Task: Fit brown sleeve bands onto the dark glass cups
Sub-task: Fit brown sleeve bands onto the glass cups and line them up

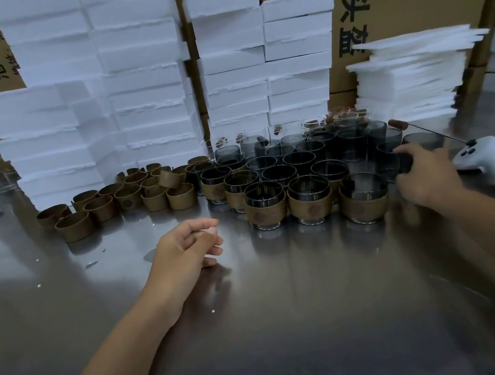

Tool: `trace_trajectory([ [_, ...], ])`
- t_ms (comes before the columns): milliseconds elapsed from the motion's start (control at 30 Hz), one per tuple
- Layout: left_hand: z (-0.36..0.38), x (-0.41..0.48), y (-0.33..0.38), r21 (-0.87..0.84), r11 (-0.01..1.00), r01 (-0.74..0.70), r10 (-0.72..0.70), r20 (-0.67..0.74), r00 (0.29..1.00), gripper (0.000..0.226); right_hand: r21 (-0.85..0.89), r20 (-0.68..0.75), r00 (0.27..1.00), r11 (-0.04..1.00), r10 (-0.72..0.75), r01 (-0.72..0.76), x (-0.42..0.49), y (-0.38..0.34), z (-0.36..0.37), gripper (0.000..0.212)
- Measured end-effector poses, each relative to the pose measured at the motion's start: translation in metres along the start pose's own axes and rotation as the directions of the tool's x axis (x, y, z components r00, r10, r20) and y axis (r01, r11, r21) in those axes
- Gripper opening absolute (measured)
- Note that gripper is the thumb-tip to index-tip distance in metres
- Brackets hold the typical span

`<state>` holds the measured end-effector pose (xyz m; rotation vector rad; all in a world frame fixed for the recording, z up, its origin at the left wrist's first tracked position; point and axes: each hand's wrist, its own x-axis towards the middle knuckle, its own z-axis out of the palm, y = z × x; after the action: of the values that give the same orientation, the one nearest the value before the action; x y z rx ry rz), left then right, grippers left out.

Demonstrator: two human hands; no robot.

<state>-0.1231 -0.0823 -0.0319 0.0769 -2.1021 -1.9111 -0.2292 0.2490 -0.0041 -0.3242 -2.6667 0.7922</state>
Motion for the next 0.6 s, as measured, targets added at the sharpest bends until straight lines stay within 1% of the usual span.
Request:
trace_trajectory([
  [100,0.000,-0.001,0.000,-0.001,1.000,0.000,0.000,-0.003,1.000,0.014,0.075,-0.032,0.998,0.996,-0.052,0.054,-0.002,0.000,0.002,0.041],
  [267,0.001,-0.003,0.001,-0.002,1.000,-0.009,0.009,-0.006,1.000,0.015,0.058,-0.049,0.994,0.993,-0.095,0.098,-0.005,-0.001,-0.002,0.027],
  [333,0.000,-0.005,0.002,-0.004,1.000,-0.009,0.009,-0.008,1.000,0.015,0.068,-0.051,0.992,0.991,-0.113,0.116,-0.010,-0.001,-0.005,0.025],
  [400,0.000,-0.007,0.004,-0.010,1.000,-0.007,0.007,-0.010,1.000,0.016,0.139,-0.095,0.988,0.981,-0.121,0.133,-0.017,-0.002,-0.010,0.022],
  [467,-0.001,-0.010,0.005,-0.008,1.000,-0.006,0.006,-0.011,1.000,0.017,0.221,-0.180,0.970,0.954,-0.164,0.203,-0.026,-0.009,-0.019,0.020],
  [533,-0.002,-0.013,0.006,-0.004,1.000,-0.004,0.004,-0.013,1.000,0.018,0.239,-0.248,0.938,0.924,-0.240,0.300,-0.036,-0.021,-0.031,0.021],
  [600,-0.002,-0.015,0.008,-0.002,1.000,-0.006,0.006,-0.011,1.000,0.018,0.322,-0.249,0.927,0.878,-0.281,0.353,-0.049,-0.038,-0.042,0.027],
])
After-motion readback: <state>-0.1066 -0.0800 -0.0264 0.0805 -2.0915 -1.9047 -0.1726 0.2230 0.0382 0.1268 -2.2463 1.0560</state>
